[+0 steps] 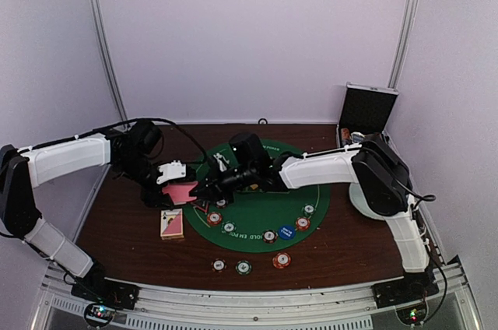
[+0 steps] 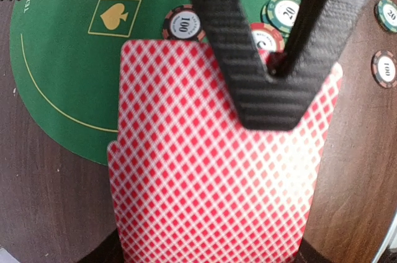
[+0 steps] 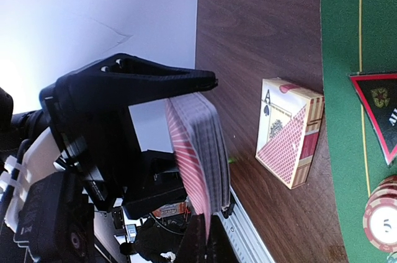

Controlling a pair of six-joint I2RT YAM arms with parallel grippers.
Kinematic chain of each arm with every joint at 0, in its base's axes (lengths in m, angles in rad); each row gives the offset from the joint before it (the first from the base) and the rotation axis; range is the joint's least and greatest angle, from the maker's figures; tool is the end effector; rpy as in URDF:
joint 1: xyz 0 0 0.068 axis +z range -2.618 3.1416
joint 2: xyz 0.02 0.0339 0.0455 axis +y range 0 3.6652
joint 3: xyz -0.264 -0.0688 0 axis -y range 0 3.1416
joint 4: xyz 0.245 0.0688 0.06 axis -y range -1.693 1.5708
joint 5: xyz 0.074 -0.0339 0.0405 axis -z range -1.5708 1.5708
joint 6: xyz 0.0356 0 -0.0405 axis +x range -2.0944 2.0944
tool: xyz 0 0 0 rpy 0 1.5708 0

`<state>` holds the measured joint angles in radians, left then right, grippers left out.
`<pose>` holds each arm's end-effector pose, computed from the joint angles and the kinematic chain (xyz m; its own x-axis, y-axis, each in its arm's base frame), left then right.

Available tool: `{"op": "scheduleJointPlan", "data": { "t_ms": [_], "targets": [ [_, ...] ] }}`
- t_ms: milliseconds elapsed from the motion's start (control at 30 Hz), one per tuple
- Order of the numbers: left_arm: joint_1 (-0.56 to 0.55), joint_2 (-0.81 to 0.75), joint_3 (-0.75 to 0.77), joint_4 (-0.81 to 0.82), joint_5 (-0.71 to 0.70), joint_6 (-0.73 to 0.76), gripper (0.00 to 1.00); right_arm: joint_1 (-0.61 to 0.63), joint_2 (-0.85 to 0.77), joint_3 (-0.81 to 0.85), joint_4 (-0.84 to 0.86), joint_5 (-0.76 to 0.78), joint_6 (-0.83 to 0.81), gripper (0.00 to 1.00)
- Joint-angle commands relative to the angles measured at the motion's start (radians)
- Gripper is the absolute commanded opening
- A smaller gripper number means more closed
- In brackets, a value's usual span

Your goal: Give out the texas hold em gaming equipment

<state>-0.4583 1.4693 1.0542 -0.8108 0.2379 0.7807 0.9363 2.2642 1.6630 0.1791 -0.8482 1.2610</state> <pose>0.2459 -0.1307 0.2300 -0.2467 0.8844 -0.3963 0.9502 0.3011 0.0804 0.2830 0.4295 0.1875 -0.9676 -0.2521 0.0146 -0.0547 0.2657 0.9625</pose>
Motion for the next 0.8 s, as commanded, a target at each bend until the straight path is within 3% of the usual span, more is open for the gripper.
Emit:
{"op": "scheduleJointPlan", "data": {
  "t_ms": [0,467,767],
  "targets": [
    [0.010,-0.025,-0.011,0.047,-0.045,0.015,0.17,-0.029,-0.061,-0.042,0.017,0.003,0.015,0.00],
    [0.079,-0.050,-0.016,0.016,-0.042,0.031,0.16,-0.143,-0.128,-0.120,-0.071,-0.020,-0.072,0.00],
    [0.080,-0.067,-0.003,-0.025,0.000,0.024,0.16,-0.152,0.074,0.141,-0.172,-0.034,-0.103,0.00]
  ]
}}
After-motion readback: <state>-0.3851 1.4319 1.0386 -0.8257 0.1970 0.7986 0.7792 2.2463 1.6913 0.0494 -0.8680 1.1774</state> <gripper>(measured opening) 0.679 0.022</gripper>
